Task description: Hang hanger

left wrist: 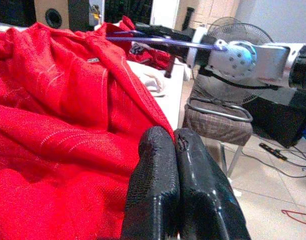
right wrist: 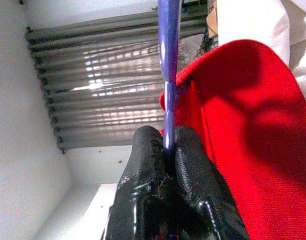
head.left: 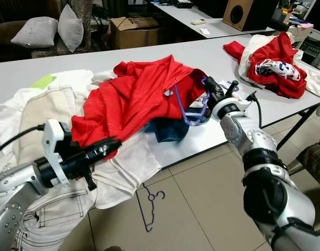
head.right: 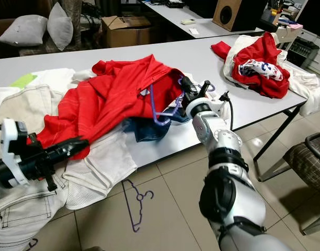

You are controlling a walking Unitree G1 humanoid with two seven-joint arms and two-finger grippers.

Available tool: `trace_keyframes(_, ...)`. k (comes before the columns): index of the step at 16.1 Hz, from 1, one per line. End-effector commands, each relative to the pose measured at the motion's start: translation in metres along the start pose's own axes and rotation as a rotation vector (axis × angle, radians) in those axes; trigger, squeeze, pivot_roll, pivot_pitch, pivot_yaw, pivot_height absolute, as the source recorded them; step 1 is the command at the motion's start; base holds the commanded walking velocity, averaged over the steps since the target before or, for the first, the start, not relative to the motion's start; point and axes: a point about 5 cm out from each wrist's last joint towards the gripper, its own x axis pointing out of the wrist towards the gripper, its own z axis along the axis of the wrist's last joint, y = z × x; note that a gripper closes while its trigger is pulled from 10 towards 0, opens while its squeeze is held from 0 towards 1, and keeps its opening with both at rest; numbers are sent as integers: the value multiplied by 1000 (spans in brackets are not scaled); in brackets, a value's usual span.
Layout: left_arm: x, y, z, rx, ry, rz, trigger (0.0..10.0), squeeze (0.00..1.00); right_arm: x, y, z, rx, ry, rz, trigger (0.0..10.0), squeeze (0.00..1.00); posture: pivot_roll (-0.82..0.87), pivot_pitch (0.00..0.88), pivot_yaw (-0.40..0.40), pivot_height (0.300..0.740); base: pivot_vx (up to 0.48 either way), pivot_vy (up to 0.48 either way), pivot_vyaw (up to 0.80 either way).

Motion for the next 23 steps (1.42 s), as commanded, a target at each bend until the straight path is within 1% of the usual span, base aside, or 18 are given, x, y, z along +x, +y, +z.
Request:
trace_keyframes(1, 0, -7, 1, 1, 5, -41, 0, 0, -5, 30, 45, -70, -226, 97, 10000, 0, 12, 0, -112, 740, 0, 0, 0)
trace_keyframes(4, -1, -8, 6, 0, -26, -35, 0, 0, -1, 35, 49, -170, -260, 72, 10000, 0, 14, 0, -115, 740, 0, 0, 0)
trace_keyframes(5, 0, -6, 13, -8, -89, -16, 0, 0, 0, 37, 51, -193, -268, 61, 10000, 0, 15, 0, -119, 740, 0, 0, 0)
trace_keyframes(7, 2, -2, 18, 4, -113, 9, 0, 0, 2, 42, 48, -211, -248, 82, 10000, 0, 16, 0, -121, 740, 0, 0, 0)
trace_keyframes(8, 4, -1, 15, 8, -87, 16, 1216, 0, 3, 43, 46, -227, -231, 93, 10000, 0, 16, 0, -126, 740, 0, 0, 0)
trace_keyframes(9, 13, 18, -1, 83, 38, 172, 8863, 0, 3, 40, 40, -259, -192, 100, 10000, 0, 16, 0, -126, 740, 0, 0, 0)
trace_keyframes(10, 17, 40, -8, 154, 109, 340, 10000, 0, -1, 33, 39, -270, -170, 86, 10000, 0, 2, 0, -125, 740, 0, 0, 0)
trace_keyframes(11, 17, 50, -7, 202, 129, 401, 10000, 682, -4, 29, 39, -272, -161, 77, 10000, 0, -6, 0, -120, 740, 0, 0, 0)
trace_keyframes(12, 17, 56, -5, 237, 142, 439, 10000, 682, -6, 25, 40, -273, -155, 72, 10000, 0, -6, 0, -120, 740, 0, 0, 0)
trace_keyframes(13, 17, 62, -4, 264, 157, 478, 10000, 1000, -10, 20, 39, -279, -140, 63, 10000, 0, -13, 0, -113, 740, 0, 0, 0)
trace_keyframes(14, 23, 68, 1, 315, 178, 495, 10000, 1000, -20, 7, 36, -297, -103, 32, 10000, 0, -30, 0, -96, 740, 0, 0, 0)
trace_keyframes(15, 27, 68, 3, 327, 179, 481, 10000, 1000, -24, 2, 35, -302, -91, 20, 10000, 0, -30, 0, -96, 740, 0, 0, 0)
trace_keyframes(17, 52, 50, 15, 270, 46, 321, 10000, 1000, -35, -8, 34, -314, -74, -10, 10000, 0, -40, 0, -86, 740, 0, 0, 0)
trace_keyframes(19, 70, 39, 25, 251, -49, 234, 10000, 1000, -43, -13, 33, -315, -69, -22, 10000, 0, -40, 0, -86, 740, 0, 0, 0)
trace_keyframes(20, 93, 33, 35, 221, -129, 194, 10000, 1000, -52, -17, 33, -340, -36, -30, 10000, 0, -55, 0, -73, 740, 0, 0, 0)
trace_keyframes(21, 105, 27, 37, 206, -146, 150, 10000, 1000, -57, -20, 32, -358, -2, -27, 10000, 0, -55, 0, -73, 740, 0, 0, 0)
trace_keyframes(22, 124, 13, 32, 170, -124, 41, 10000, 1000, -65, -26, 32, -361, 42, -24, 10000, 0, -64, 0, -67, 740, 0, 0, 0)
trace_keyframes(23, 130, 7, 24, 163, -97, -8, 10000, 443, -69, -29, 33, -366, 59, -27, 10000, 0, -64, 0, -67, 740, 0, 0, 0)
